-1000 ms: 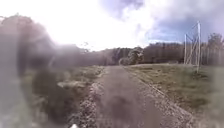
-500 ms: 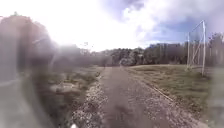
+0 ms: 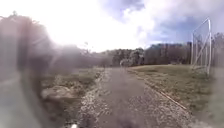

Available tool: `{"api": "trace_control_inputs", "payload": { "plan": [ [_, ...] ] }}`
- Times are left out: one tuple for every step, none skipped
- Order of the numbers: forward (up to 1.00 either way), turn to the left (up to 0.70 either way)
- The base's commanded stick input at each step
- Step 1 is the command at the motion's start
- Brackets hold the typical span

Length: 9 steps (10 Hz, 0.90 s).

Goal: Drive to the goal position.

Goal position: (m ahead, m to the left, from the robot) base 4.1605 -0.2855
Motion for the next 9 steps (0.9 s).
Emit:
{"api": "trace_control_inputs", "payload": {
  "plan": [
    [0.7, 0.0],
    [0.7, 0.0],
    [0.7, 0.0],
    [0.7, 0.0],
    [0.7, 0.0],
    [0.7, 0.0],
    [0.7, 0.0],
    [0.7, 0.0],
    [0.7, 0.0]
  ]
}}
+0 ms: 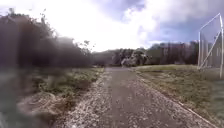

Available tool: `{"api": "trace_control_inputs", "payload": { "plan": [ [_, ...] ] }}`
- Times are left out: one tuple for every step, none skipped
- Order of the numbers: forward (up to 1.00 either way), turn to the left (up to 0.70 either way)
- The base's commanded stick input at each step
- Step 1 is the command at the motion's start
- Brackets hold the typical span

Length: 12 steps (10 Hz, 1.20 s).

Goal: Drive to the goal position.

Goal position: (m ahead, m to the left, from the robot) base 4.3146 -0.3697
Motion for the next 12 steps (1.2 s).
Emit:
{"api": "trace_control_inputs", "payload": {
  "plan": [
    [0.7, 0.0],
    [0.7, 0.0],
    [0.7, 0.0],
    [0.7, 0.0],
    [0.7, 0.0],
    [0.7, 0.0],
    [0.7, 0.0],
    [0.7, 0.0],
    [0.7, 0.0],
    [0.7, 0.0],
    [0.7, 0.0],
    [0.7, 0.0]
  ]
}}
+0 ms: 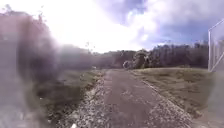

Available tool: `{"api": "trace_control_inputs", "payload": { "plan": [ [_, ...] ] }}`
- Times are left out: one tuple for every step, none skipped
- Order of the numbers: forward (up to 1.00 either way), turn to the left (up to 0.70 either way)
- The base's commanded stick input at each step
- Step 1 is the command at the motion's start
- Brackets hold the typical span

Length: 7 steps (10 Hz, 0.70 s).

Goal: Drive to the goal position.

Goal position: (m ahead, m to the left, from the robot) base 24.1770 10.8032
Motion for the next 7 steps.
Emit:
{"api": "trace_control_inputs", "payload": {
  "plan": [
    [0.7, 0.0],
    [0.7, 0.0],
    [0.7, 0.0],
    [0.7, 0.0],
    [0.7, 0.0],
    [0.7, 0.0],
    [0.7, 0.0]
  ]
}}
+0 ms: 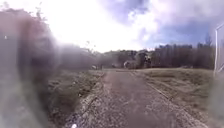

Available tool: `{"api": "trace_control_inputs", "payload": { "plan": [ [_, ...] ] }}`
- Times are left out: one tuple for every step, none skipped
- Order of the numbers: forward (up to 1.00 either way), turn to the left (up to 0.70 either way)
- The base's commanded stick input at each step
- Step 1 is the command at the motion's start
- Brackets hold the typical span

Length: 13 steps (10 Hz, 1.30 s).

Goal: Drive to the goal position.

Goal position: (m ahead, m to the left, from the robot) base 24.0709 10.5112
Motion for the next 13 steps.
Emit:
{"api": "trace_control_inputs", "payload": {
  "plan": [
    [0.7, 0.0],
    [0.7, 0.0],
    [0.7, 0.0],
    [0.7, 0.0],
    [0.7, 0.0],
    [0.7, 0.0],
    [0.7, 0.0],
    [0.7, 0.0],
    [0.7, 0.0],
    [0.7, 0.0],
    [0.7, 0.0],
    [0.7, 0.0],
    [0.7, 0.0]
  ]
}}
